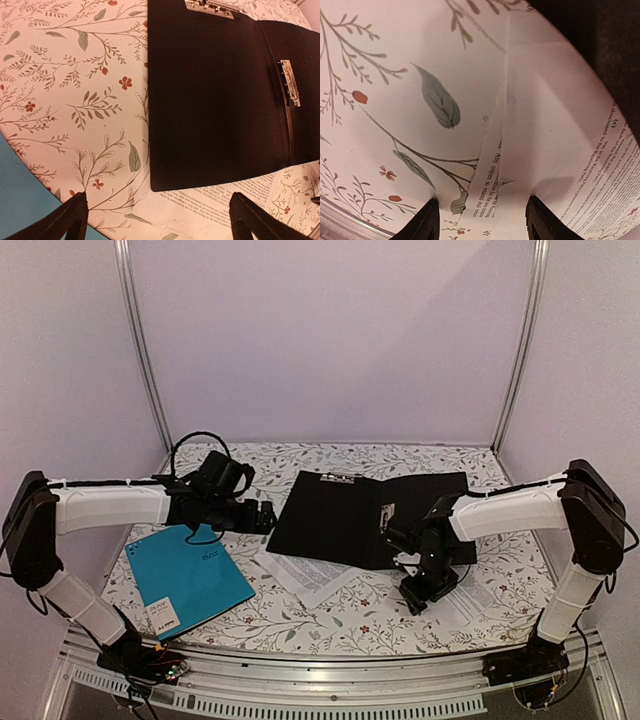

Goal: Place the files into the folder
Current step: Move the file to the corner of the board.

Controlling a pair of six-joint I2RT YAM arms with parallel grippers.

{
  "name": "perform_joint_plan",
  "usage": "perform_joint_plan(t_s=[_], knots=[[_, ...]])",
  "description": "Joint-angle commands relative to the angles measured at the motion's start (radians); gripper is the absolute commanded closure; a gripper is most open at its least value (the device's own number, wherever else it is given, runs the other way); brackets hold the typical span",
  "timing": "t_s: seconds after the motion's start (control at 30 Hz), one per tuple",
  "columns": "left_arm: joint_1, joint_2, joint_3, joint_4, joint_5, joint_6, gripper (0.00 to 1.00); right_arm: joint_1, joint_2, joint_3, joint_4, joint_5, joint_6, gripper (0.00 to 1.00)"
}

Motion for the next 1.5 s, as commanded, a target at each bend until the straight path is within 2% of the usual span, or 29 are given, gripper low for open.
perform_joint_plan(t_s=[0.0, 0.23, 0.63, 0.73, 0.8, 0.9, 1.03, 1.17, 1.47], knots=[[0.009, -0.033, -0.017, 0.010, 0.002, -0.006, 0.02, -0.030, 0.058, -0.020, -0.042, -0.058, -0.013, 0.44], [0.008, -0.032, -0.015, 0.012, 0.006, -0.010, 0.02, -0.037, 0.067, -0.018, -0.055, -0.089, -0.028, 0.64], [0.009, -0.024, -0.014, 0.011, 0.011, -0.011, 0.02, -0.024, 0.052, -0.013, -0.075, -0.069, -0.017, 0.85], [0.009, -0.022, -0.013, 0.011, 0.016, -0.015, 0.01, 0.017, 0.045, -0.004, -0.071, -0.105, -0.029, 0.81], [0.009, -0.022, -0.013, 0.014, 0.018, -0.015, 0.01, 0.045, 0.036, 0.003, -0.073, -0.106, -0.039, 0.68], [0.008, -0.021, -0.013, 0.017, 0.020, -0.017, 0.02, 0.052, 0.011, 0.003, -0.072, -0.103, -0.038, 0.56], [0.009, -0.022, -0.016, 0.017, 0.021, -0.020, 0.02, 0.056, -0.011, 0.002, -0.072, -0.108, -0.040, 0.49], [0.009, -0.027, -0.022, 0.016, 0.018, -0.021, 0.02, 0.089, 0.006, 0.001, -0.073, -0.072, -0.031, 0.50], [0.009, -0.029, -0.032, 0.018, 0.018, -0.026, 0.02, 0.205, 0.105, 0.061, -0.069, 0.011, 0.004, 0.68]])
